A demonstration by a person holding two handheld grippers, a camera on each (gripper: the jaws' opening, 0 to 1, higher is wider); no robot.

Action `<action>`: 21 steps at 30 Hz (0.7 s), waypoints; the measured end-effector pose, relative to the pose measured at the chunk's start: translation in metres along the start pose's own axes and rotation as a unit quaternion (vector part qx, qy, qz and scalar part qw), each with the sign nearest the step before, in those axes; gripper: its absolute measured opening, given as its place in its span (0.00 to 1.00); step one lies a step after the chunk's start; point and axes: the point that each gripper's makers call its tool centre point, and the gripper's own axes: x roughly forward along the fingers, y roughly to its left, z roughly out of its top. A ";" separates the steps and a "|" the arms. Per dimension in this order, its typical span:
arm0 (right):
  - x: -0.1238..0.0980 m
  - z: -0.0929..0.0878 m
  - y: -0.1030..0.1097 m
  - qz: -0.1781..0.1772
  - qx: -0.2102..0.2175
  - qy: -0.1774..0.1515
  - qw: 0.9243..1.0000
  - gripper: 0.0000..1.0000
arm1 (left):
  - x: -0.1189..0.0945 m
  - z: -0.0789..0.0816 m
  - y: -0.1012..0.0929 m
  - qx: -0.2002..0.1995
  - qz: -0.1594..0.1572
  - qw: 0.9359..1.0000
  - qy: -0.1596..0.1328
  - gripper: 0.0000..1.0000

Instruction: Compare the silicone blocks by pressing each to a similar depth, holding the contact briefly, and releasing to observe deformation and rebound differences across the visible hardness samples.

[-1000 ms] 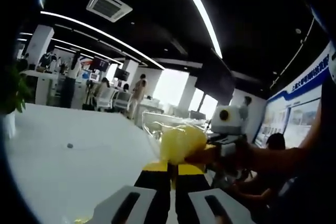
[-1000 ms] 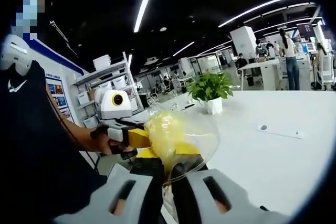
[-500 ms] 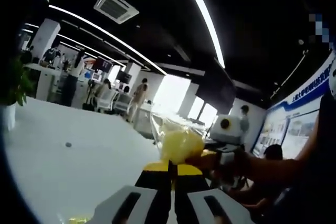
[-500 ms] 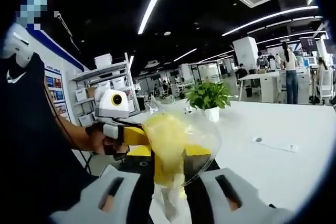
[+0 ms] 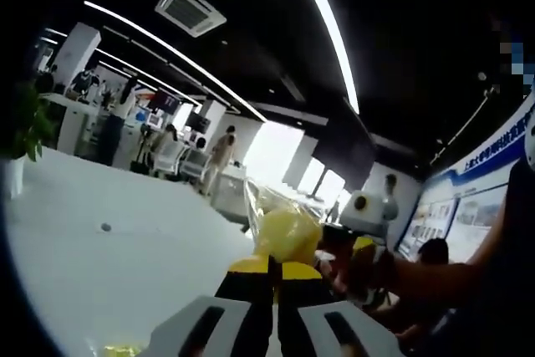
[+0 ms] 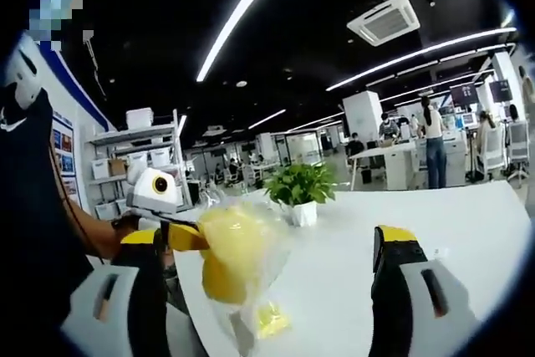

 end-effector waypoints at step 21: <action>-0.055 -0.029 -0.017 -0.073 -0.044 0.046 0.995 0.97 | 0.005 0.009 0.011 -0.063 0.009 0.998 0.004 0.00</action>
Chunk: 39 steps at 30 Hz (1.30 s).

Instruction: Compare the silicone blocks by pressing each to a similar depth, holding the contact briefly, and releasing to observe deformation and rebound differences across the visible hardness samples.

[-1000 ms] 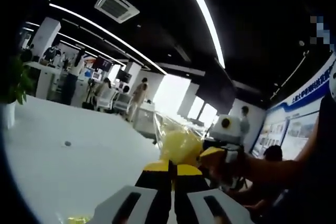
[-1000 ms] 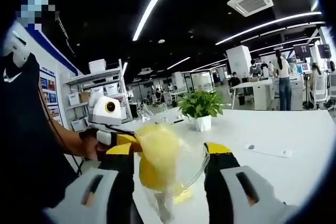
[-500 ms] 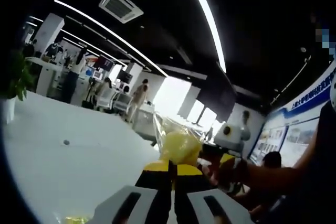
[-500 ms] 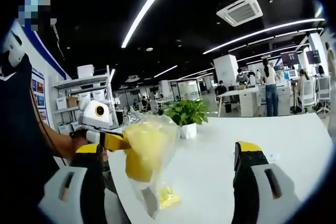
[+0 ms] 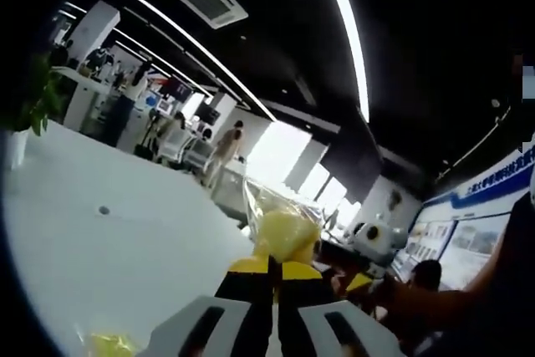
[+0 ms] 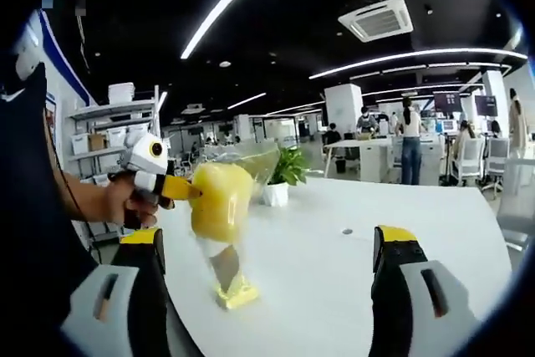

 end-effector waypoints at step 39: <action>-0.097 -0.084 -0.023 -0.126 0.019 0.023 0.992 0.97 | 0.018 -0.037 0.017 -0.224 0.048 0.968 0.106 0.00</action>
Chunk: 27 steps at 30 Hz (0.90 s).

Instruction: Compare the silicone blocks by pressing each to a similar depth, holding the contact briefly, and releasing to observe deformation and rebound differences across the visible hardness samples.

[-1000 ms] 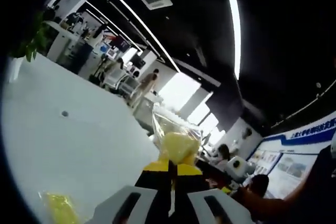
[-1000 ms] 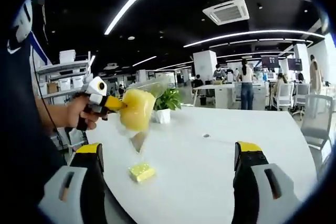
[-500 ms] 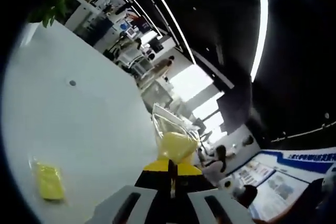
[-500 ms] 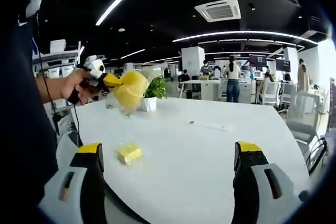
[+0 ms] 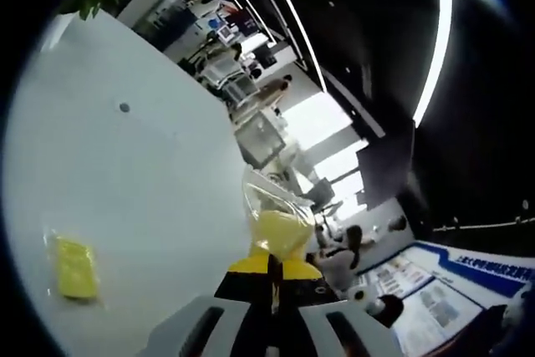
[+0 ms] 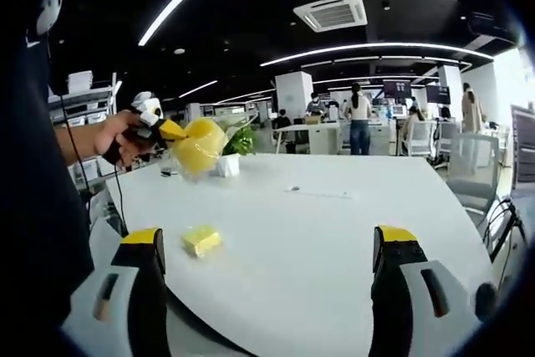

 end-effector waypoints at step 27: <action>-0.007 -0.020 0.005 -0.001 0.014 0.013 1.000 0.97 | 0.029 -0.035 0.053 -0.050 0.020 0.998 0.038 0.00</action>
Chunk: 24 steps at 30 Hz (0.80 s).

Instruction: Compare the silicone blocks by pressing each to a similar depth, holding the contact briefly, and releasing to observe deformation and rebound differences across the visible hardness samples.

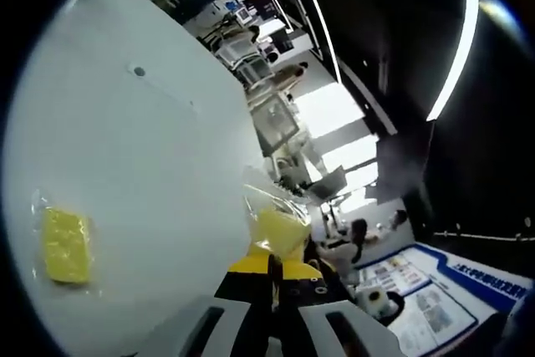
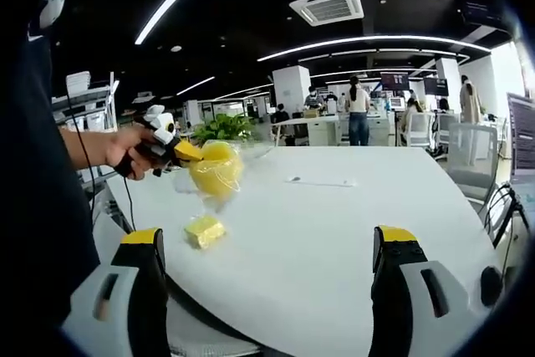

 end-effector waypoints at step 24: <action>0.004 -0.017 -0.006 0.001 0.019 0.016 1.000 0.97 | 0.027 -0.017 0.073 -0.021 0.027 0.999 0.023 0.00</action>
